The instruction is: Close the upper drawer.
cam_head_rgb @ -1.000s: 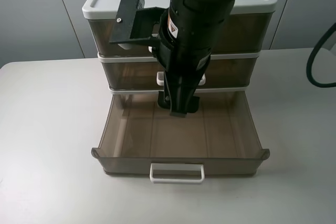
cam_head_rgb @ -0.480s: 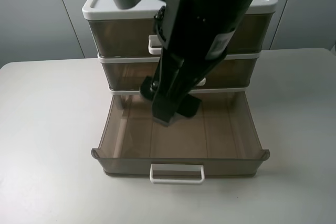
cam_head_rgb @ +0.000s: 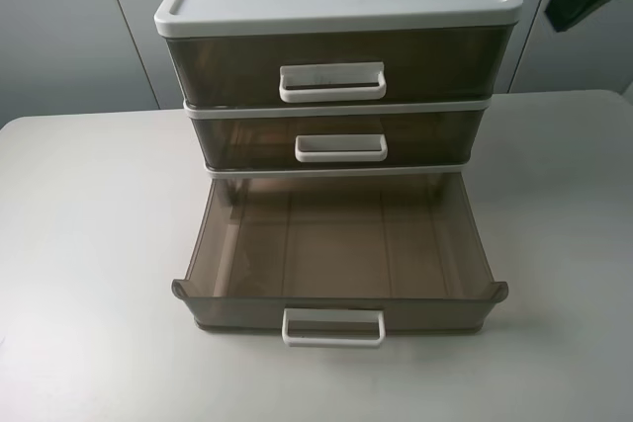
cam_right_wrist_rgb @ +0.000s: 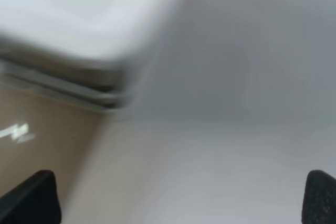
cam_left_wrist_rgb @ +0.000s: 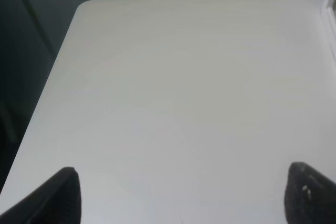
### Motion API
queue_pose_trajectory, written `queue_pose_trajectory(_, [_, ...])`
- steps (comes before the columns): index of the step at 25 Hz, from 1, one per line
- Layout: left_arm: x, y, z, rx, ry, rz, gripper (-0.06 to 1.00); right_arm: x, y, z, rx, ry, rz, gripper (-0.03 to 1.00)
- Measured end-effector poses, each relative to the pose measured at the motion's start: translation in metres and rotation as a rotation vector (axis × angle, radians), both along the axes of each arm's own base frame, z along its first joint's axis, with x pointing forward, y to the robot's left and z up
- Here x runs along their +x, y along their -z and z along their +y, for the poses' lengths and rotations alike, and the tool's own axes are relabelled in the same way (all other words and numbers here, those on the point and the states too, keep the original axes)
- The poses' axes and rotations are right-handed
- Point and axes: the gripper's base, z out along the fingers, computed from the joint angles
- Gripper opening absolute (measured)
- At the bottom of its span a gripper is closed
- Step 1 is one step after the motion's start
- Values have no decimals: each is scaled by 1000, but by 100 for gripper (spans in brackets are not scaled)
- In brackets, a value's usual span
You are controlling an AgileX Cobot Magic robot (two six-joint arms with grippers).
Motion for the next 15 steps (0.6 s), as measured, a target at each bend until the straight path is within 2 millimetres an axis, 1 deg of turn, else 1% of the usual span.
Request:
queue_pose_trajectory(2, [0,0,0,0,0,0,74,-12,-7,-27,-40,111,-51,70])
queue_pose_trajectory(4, [0,0,0,-1,0,0,74,-33,-14,-45,-65,180,-103,70])
queue_pose_trajectory(5, [0,0,0,-1,0,0,74,-42,-14,-53,-84,211,-117,70])
queue_pose_trajectory(7, [0,0,0,-1,0,0,74,-67,-12,-65,-119,262,-155,70])
queue_pose_trajectory(10, [0,0,0,-1,0,0,74,-106,-1,-72,-111,292,-196,70])
queue_pose_trajectory(13, [0,0,0,-1,0,0,74,-146,15,-67,-9,263,-240,70])
queue_pose_trajectory(15, [0,0,0,-1,0,0,74,-166,31,-62,57,222,-263,70])
